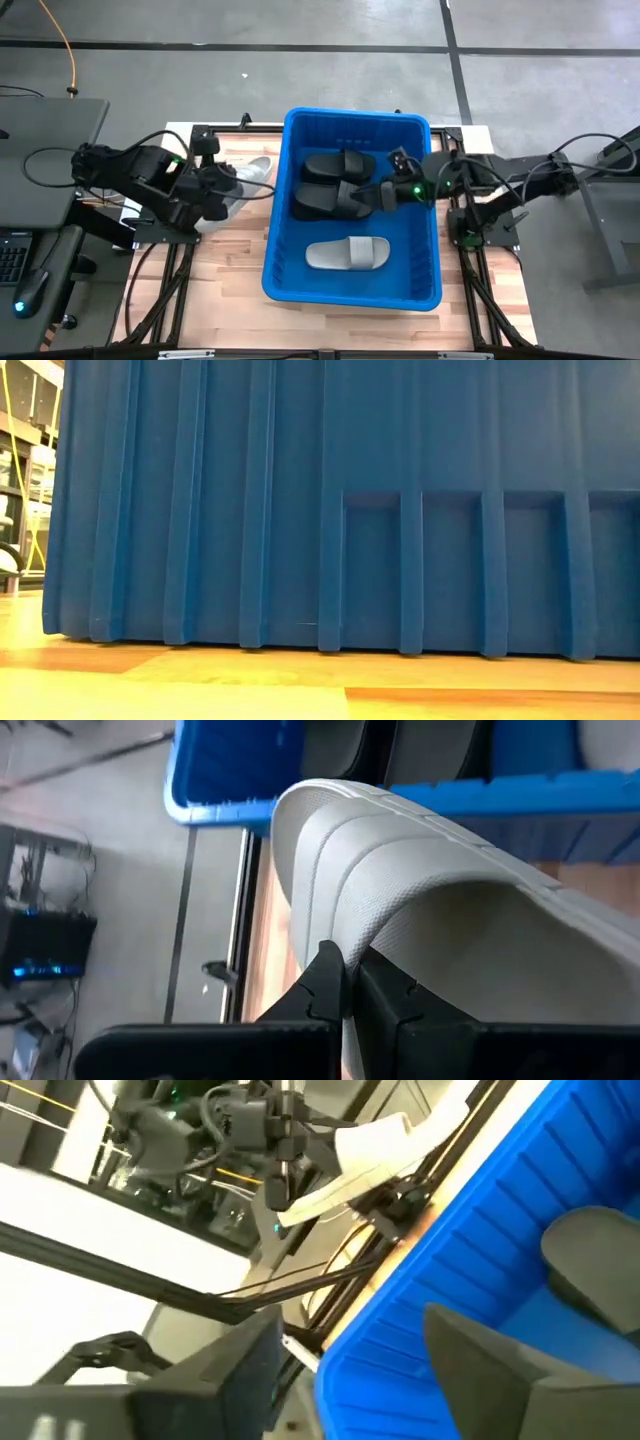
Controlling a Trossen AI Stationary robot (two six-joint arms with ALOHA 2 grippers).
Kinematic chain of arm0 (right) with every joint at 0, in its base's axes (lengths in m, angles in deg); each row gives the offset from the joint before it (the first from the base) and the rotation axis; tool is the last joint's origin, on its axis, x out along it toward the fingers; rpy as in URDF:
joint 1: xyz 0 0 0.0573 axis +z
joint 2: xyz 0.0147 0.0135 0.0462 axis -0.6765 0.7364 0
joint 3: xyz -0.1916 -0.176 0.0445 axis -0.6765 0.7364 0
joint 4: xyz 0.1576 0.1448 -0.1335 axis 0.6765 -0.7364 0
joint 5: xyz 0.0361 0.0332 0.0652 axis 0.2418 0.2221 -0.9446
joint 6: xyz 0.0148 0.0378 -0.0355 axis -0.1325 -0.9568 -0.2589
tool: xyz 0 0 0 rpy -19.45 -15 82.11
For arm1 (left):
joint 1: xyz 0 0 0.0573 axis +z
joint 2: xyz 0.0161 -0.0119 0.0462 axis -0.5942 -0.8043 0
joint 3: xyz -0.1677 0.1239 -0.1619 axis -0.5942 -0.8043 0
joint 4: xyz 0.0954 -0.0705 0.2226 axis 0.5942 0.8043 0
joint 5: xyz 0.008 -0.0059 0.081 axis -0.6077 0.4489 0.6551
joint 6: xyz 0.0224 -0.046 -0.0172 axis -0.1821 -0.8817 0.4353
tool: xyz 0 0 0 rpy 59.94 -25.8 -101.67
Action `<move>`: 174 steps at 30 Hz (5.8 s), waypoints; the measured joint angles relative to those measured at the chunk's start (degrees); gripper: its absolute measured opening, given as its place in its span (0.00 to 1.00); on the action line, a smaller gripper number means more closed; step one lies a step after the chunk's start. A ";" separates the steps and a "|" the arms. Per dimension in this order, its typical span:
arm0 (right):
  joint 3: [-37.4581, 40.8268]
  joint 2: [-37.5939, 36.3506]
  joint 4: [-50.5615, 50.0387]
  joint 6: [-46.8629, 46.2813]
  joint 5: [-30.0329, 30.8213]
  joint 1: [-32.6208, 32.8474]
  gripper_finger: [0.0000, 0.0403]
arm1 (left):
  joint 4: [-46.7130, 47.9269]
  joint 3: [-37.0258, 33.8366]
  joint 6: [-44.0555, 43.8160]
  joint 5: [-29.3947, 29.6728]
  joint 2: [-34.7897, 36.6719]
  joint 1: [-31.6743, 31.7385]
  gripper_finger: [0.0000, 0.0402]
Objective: Pick and place slides into bin
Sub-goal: Put the white slipper into the bin
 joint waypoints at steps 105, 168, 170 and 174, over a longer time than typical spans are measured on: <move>0.08 18.71 26.11 -23.37 -60.83 -22.02 0.01 | -30.14 0.58 24.14 7.76 -0.04 -13.82 0.21; -0.03 14.08 -28.42 -27.34 -24.51 1.20 0.00 | -11.82 0.36 9.26 17.07 6.52 16.15 0.64; -0.03 14.08 -31.41 -27.21 -23.94 1.18 0.00 | -11.83 0.36 9.26 17.07 6.60 16.15 0.63; -0.03 14.45 -34.92 -26.86 -24.23 0.41 0.00 | -11.89 0.36 9.26 17.10 6.56 16.15 0.63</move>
